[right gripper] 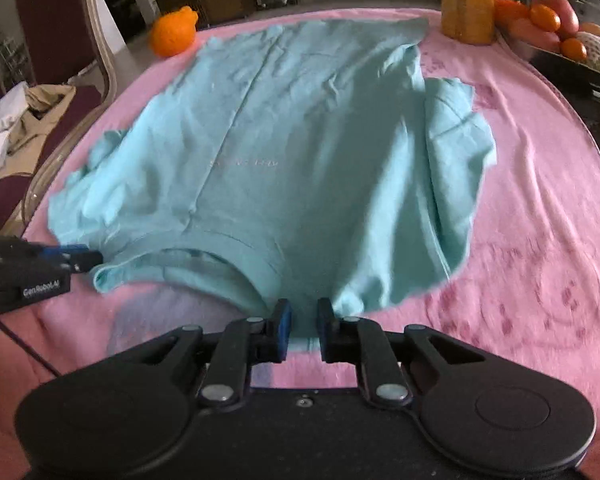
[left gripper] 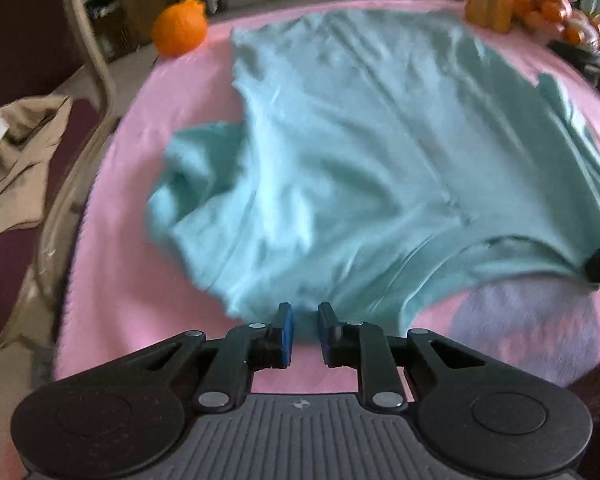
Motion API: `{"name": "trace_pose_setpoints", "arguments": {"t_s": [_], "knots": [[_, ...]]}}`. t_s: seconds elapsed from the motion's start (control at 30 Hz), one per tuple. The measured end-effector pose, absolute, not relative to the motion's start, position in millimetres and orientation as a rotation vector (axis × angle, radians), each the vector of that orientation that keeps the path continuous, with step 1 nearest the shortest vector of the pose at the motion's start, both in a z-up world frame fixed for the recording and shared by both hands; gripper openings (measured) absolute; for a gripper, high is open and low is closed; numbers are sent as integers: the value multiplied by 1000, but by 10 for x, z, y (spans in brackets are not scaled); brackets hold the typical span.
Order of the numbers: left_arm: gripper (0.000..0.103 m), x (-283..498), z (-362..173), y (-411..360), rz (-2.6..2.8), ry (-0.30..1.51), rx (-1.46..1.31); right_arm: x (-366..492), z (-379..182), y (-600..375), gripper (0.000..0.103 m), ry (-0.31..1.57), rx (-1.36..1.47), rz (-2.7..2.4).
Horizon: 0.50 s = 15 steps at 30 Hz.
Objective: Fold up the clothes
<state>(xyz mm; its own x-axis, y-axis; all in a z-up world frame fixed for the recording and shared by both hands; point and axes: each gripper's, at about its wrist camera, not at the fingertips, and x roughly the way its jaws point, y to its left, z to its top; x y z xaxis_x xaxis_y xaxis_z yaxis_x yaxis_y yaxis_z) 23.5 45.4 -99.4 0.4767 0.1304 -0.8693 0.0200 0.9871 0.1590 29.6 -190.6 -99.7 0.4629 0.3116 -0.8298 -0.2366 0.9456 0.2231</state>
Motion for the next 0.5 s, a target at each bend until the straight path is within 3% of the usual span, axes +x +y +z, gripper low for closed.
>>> {"name": "trace_pose_setpoints", "arguments": {"t_s": [0.23, 0.37, 0.5], "knots": [[19, 195, -691, 558, 66, 1038, 19, 498, -660, -2578, 15, 931, 445, 274], [27, 363, -692, 396, 57, 1047, 23, 613, -468, -2961, 16, 861, 650, 234], [29, 466, -741, 308, 50, 1079, 10, 943, -652, -3289, 18, 856, 814, 158]]}}
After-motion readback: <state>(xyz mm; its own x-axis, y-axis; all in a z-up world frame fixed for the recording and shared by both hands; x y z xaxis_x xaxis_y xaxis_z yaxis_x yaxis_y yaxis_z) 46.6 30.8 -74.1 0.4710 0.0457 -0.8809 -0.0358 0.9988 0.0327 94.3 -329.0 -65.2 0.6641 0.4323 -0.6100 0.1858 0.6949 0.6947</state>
